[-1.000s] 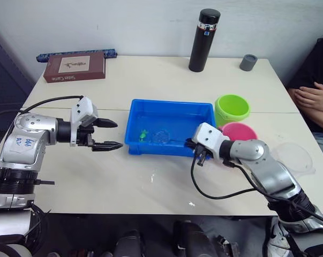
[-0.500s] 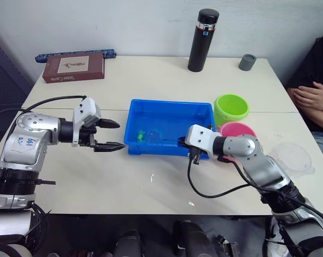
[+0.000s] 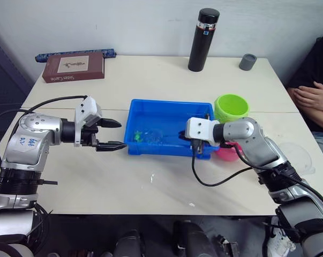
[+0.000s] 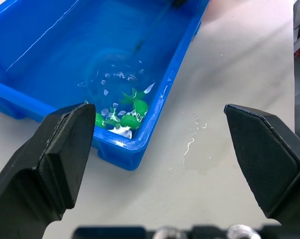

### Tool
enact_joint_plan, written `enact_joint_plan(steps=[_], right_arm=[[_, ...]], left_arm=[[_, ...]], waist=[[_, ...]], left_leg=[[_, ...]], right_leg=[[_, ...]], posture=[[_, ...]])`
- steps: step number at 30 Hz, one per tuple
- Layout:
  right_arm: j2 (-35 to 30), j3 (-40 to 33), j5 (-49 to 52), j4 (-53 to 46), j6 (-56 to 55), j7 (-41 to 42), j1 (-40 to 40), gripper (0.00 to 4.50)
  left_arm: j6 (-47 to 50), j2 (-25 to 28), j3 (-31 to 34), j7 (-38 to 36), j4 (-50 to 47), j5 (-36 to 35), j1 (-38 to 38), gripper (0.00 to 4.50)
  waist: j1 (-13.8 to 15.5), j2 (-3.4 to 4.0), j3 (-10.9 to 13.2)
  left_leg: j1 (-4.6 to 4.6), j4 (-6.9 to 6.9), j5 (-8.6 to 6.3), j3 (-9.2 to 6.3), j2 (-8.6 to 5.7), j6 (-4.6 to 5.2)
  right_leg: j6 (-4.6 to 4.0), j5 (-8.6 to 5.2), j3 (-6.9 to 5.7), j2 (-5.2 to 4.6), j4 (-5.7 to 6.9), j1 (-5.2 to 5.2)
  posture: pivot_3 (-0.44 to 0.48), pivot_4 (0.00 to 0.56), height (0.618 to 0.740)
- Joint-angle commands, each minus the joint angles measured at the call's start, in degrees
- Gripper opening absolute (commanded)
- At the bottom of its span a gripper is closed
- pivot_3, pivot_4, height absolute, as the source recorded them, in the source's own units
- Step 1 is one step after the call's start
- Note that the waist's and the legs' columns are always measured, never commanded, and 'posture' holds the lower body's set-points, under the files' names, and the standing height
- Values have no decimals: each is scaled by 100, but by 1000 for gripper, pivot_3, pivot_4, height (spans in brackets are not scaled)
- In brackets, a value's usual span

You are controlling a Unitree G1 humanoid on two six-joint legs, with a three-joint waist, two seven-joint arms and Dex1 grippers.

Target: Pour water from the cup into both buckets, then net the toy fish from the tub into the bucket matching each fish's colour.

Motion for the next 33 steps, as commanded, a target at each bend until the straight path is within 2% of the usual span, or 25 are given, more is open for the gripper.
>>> enact_joint_plan(steps=[1, 8, 21, 27, 33], right_arm=[[22, -163, 224, -244, 203, 184, 101, 0], [360, -645, 862, -642, 1480, 7, 320, 0], [290, -1492, 1751, -1136, 3276, -410, 491, 0], [32, -2069, 2183, -1944, 4089, -760, 890, 0], [-288, -3335, 2832, -3231, 5150, -1344, 1439, 0]], left_arm=[[-121, -12, 121, 8, 31, -103, -89, 4461], [-271, -53, 33, -4, 205, -30, -253, 4461], [-475, -351, -29, 27, 681, -41, -597, 4461], [-486, -777, -71, -24, 1125, -104, -978, 4461], [-350, -1556, 35, -58, 1722, -427, -1589, 4461]], waist=[[1, 0, 0], [4, 0, 0], [14, 0, 0], [30, 0, 0], [48, 0, 0]], left_leg=[[0, 0, 0, 0, 0, 0], [0, 0, 0, -2, 3, -1], [-1, 0, 0, -1, -1, 0], [-6, 1, 0, -5, -3, 0], [-12, 4, 0, -8, -8, 0]], right_leg=[[0, 0, 0, 0, 0, 0], [0, 0, -3, 2, 3, 0], [0, 0, -4, 0, 2, 0], [0, 0, -8, -1, 0, 0], [1, 1, -12, 1, -2, -1]], posture=[[0, 150, 740], [0, 150, 740], [0, 150, 740], [0, 150, 740], [0, 150, 740]])
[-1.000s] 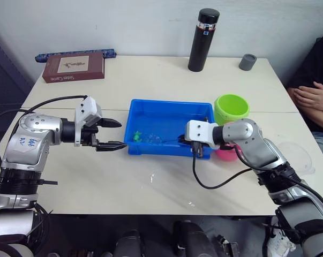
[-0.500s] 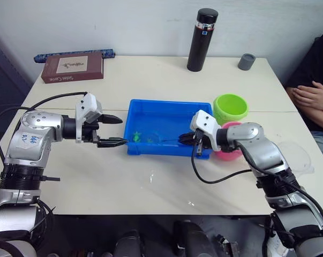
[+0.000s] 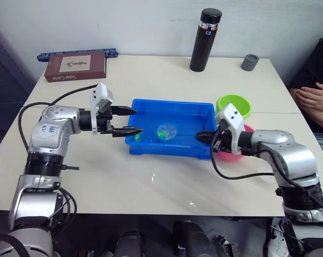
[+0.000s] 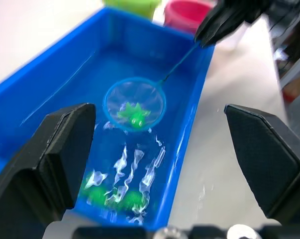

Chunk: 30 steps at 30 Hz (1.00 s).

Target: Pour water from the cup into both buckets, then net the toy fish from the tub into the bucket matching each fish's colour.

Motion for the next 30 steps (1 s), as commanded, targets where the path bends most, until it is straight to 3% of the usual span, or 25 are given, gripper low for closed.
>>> enact_joint_plan(steps=[1, 9, 15, 25, 30], right_arm=[[-247, -829, 409, -860, 534, -323, 170, 0], [-776, -2570, 890, -1722, 1618, -1037, 396, 0], [-1299, -2472, 516, -1537, 1032, -1467, 566, 0], [-2864, -34, -2590, -1, -3505, -1845, 1291, 0], [-3987, 1468, -5558, 1205, -6410, -2769, 758, 0]], left_arm=[[-80, -235, 138, -39, 217, -206, -283, 4461], [-622, -1071, -46, -51, 798, -102, -596, 4461], [-935, -1395, -38, 37, 1095, -8, -752, 4461], [-1039, -1446, -22, 68, 1023, 69, -716, 4461], [-993, -1376, 34, 112, 955, 56, -722, 4461]], waist=[[3, 0, 0], [-5, 0, 0], [0, 0, 0], [-12, 1, 0], [-35, 7, 4]], left_leg=[[-1, 0, 0, -2, -1, 0], [2, -2, 0, -2, 2, -1], [2, -2, 0, 2, 0, 0], [9, -6, 1, 11, -1, -1], [11, -5, 1, 18, 2, -2]], right_leg=[[0, 0, -1, 1, 0, 0], [0, 0, 4, 31, 3, 0], [1, 0, 10, 39, -2, 0], [2, 1, 16, 44, -7, 0], [1, 0, 21, 39, -11, -4]], posture=[[0, 150, 740], [0, 150, 740], [0, 150, 740], [0, 150, 740], [0, 150, 740]])
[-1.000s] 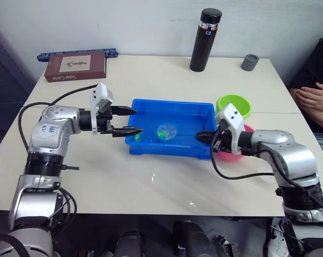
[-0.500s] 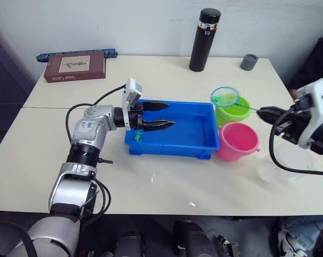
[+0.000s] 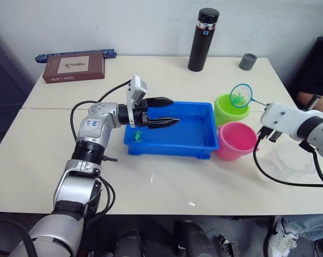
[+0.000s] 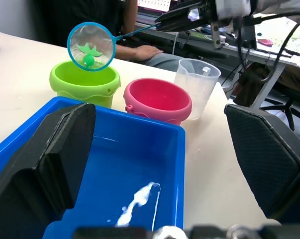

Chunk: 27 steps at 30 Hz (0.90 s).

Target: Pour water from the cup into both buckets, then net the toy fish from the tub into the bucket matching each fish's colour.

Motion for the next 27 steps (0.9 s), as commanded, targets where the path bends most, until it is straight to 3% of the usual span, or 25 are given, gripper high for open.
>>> enact_joint_plan(steps=[1, 14, 18, 19, 23, 27], right_arm=[[-650, 654, -1947, 555, -1908, -678, -408, 0], [-769, 119, -2316, 1372, -3023, -947, -519, 0], [-433, -206, -1537, 1462, -2712, -504, -529, 0], [-263, -350, -1184, 1387, -2509, -311, -467, 0], [1088, -1174, 1463, -59, 294, 1020, -457, 0], [1858, -1201, 3383, -1465, 3149, 1540, -726, 0]], left_arm=[[-14, 81, 96, 35, -196, -49, -40, 4461], [-159, 26, 121, 88, -61, -29, -38, 4461], [-238, 10, 80, 57, -14, 22, -35, 4461], [-324, 40, 27, 23, 3, 93, -15, 4461], [-662, 407, -164, -179, 141, 460, 103, 4461], [-577, 1050, -148, -538, 90, 538, 308, 4461]], waist=[[-6, 4, 2], [0, 4, 2], [1, 4, 2], [1, 4, 2], [-31, 5, 1], [-15, 13, 2]], left_leg=[[0, -2, 0, 5, -1, 0], [2, 0, 3, 5, 10, -6], [2, 2, 3, 7, 9, -6], [2, 2, 3, 4, 11, -6], [10, 2, 5, 1, 12, -9], [10, 1, 7, -12, 20, -14]], right_leg=[[0, 0, 7, -8, -1, -5], [0, 0, 1, 3, 7, -1], [0, 0, 3, 3, 7, -1], [0, 0, 0, 5, 8, 1], [0, 0, 1, 18, 19, 6], [-3, -1, -1, 11, 26, 1]], posture=[[0, 150, 740], [0, 150, 740], [0, 150, 740], [0, 150, 740], [0, 150, 740], [0, 150, 740]])
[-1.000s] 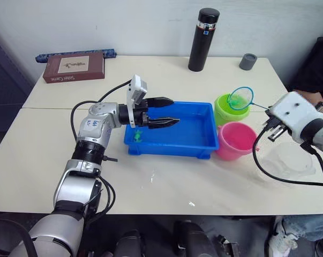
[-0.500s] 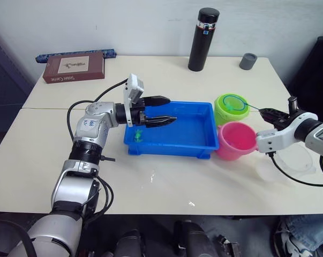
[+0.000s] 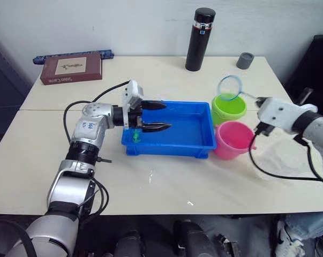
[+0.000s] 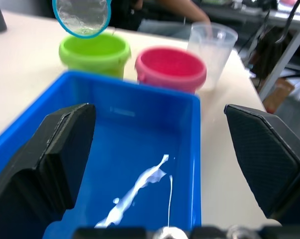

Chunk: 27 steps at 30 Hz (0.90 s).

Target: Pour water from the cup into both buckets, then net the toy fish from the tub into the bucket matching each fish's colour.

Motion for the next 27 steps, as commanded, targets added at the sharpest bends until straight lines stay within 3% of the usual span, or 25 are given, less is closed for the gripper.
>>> enact_joint_plan(steps=[1, 3, 6, 13, 20, 27], right_arm=[[454, -239, 1717, -1125, 2425, 301, -346, 0], [681, -189, 2199, -1328, 3218, 261, -464, 0], [971, 246, 2193, -1264, 3460, 82, -532, 0], [1344, 1555, 1311, -307, 2286, 147, -872, 0], [1547, 2411, 604, 427, 1139, 600, -1262, 0], [1863, 2593, 380, 869, 673, 961, -1547, 0]], left_arm=[[29, 594, 71, -353, -171, 70, 158, 4461], [30, 844, 60, -432, -259, 105, 267, 4461], [63, 1257, 92, -411, -519, 184, 523, 4461], [640, 1970, 347, -337, -1467, 15, 1211, 4461], [1039, 2217, 482, -246, -2119, -108, 1555, 4461], [1244, 2301, 506, -143, -2372, -191, 1646, 4461]], waist=[[9, 0, 0], [26, 0, 0], [61, 0, 0], [40, -2, -1], [14, -2, -1], [11, -2, -1]], left_leg=[[-1, 0, 0, -2, 2, 0], [-4, 1, 0, -7, 2, 1], [-13, 2, -5, -11, -9, 9], [-25, 7, -13, -7, -22, 24], [-27, 11, -13, -9, -14, 23], [-26, 12, -12, -9, -13, 23]], right_leg=[[-2, 1, -1, -5, 0, 0], [-5, 2, -6, -12, -5, 1], [-5, 2, -12, -19, -11, 2], [-2, 4, -15, -24, -23, 0], [-1, 4, -18, -33, -20, 0], [-1, 4, -19, -45, -19, -1]], posture=[[0, 150, 740], [0, 150, 740], [0, 150, 740], [0, 150, 740], [0, 150, 740], [0, 150, 740]])
